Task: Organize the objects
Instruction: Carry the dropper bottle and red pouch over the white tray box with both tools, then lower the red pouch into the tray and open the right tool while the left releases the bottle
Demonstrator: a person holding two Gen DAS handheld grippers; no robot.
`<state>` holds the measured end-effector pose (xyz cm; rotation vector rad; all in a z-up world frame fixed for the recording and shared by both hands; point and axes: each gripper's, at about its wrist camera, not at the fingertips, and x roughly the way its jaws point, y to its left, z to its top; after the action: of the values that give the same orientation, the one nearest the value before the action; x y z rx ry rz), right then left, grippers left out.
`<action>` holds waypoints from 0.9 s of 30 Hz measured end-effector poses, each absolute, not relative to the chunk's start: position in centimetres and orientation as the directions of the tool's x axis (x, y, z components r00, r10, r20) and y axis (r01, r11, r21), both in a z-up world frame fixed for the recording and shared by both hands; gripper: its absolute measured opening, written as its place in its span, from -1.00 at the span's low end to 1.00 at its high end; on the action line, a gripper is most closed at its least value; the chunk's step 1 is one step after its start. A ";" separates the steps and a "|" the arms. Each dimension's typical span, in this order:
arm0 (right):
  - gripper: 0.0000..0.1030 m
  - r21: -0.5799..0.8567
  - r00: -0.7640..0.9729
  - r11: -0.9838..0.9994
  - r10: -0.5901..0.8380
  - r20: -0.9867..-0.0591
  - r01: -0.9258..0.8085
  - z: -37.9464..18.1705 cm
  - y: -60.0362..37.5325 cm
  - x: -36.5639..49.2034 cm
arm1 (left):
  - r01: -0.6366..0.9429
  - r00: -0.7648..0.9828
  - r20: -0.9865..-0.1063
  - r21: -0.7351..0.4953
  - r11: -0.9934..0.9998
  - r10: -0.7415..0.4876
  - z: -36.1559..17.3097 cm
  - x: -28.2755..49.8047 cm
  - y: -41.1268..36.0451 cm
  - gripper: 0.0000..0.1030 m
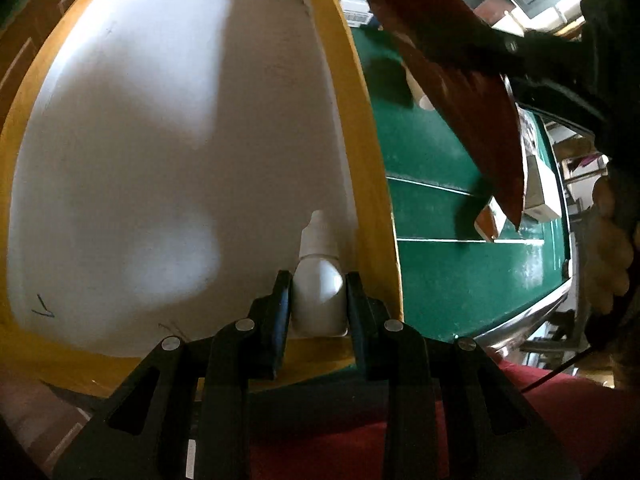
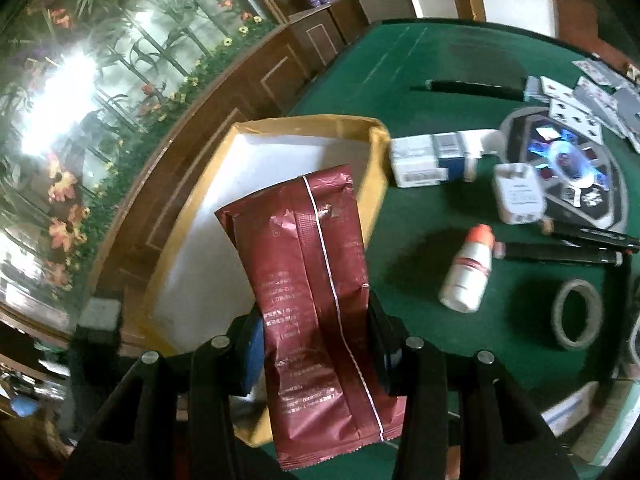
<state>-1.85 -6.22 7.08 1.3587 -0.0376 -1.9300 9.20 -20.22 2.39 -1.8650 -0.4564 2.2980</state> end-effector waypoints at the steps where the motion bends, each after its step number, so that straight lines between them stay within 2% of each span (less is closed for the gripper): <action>1: -0.15 0.430 -0.142 -0.707 -0.594 -0.792 0.561 7.2 -6.7 -1.8 | 0.083 -0.224 -0.929 -0.319 -0.944 0.295 2.5 9.3 -20.5 -0.50; 13: -0.15 0.495 -0.137 -0.718 -0.623 -0.770 0.489 5.5 -13.2 -2.8 | 0.077 -0.250 -0.891 -0.409 -0.909 0.379 2.3 9.9 -21.3 -0.50; 27: -0.15 0.433 -0.164 -0.738 -0.582 -0.796 0.518 2.9 -16.3 -3.5 | 0.050 -0.249 -0.869 -0.453 -0.890 0.428 2.4 9.8 -21.0 -0.50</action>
<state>-3.51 -16.35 2.89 1.3829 -0.0772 -1.9639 9.80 -21.02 2.41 -1.7506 -0.5813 2.2298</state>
